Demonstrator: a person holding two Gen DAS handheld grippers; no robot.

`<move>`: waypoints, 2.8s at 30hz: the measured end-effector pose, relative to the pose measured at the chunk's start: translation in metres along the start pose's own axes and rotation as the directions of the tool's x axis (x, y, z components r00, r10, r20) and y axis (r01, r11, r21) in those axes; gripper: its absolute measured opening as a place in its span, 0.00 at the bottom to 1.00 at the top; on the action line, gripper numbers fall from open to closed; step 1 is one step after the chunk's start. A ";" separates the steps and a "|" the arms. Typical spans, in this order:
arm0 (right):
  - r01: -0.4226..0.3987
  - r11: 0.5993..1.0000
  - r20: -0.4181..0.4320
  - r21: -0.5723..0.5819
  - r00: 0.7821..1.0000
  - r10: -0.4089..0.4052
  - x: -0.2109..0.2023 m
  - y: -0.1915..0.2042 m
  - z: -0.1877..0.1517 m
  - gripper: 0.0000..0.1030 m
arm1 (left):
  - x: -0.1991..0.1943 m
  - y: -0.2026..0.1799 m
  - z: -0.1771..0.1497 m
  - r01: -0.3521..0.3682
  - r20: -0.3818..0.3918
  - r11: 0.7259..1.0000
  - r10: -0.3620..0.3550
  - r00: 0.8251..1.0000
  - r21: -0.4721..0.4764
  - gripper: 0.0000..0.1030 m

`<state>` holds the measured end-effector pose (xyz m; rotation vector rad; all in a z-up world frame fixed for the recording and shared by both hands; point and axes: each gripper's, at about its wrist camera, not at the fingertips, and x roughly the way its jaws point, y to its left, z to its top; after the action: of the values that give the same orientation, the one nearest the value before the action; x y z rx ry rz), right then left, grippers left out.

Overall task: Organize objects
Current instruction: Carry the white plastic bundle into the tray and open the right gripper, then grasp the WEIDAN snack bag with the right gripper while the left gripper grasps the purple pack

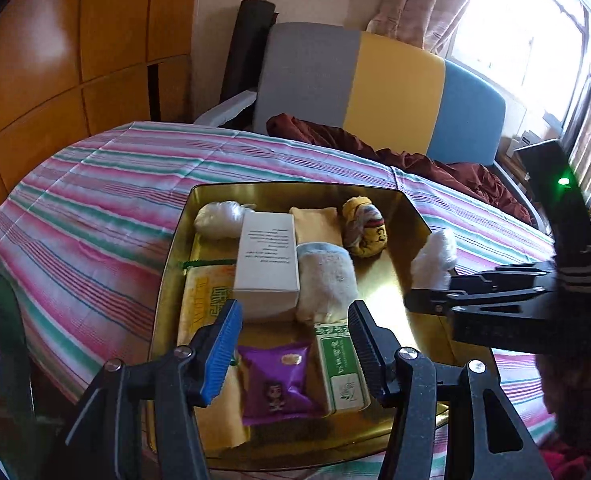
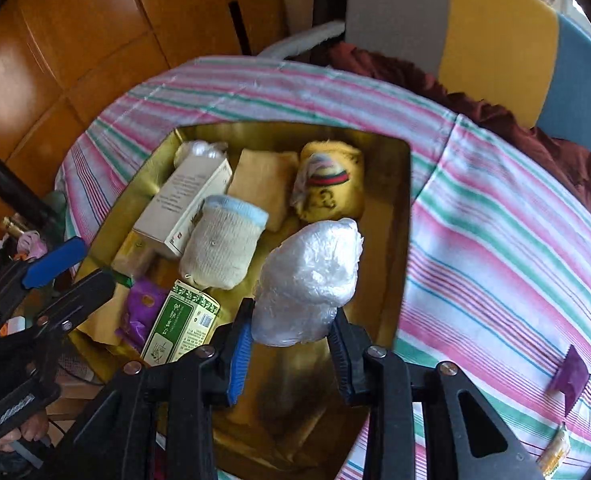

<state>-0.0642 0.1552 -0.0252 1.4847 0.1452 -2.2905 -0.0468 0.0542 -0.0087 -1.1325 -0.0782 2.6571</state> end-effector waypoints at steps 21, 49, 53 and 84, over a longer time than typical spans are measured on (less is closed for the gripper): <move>0.045 0.986 0.118 0.159 0.991 -0.065 -0.043 -0.042 -0.035 0.81 | -0.006 0.013 -0.011 -0.014 -0.007 0.999 0.014 1.000 -0.030 0.68; 0.290 0.680 -0.048 0.674 0.935 -0.352 -0.111 -0.260 -0.180 0.81 | -0.007 -0.077 -0.021 0.089 -0.037 0.972 -0.083 0.996 0.218 0.73; 0.267 0.607 -0.077 0.748 0.944 -0.321 -0.103 -0.281 -0.199 0.81 | -0.004 -0.087 -0.024 0.107 -0.056 0.966 -0.097 0.994 0.235 0.74; 0.312 0.498 -0.137 0.809 0.924 -0.358 -0.107 -0.300 -0.218 0.44 | 0.054 -0.278 -0.007 0.389 -0.278 0.809 -0.289 0.916 0.442 0.73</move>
<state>0.0430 0.5247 -0.0618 1.9370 -0.8735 -2.9081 -0.0196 0.3365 -0.0104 -1.0756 0.3764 2.0614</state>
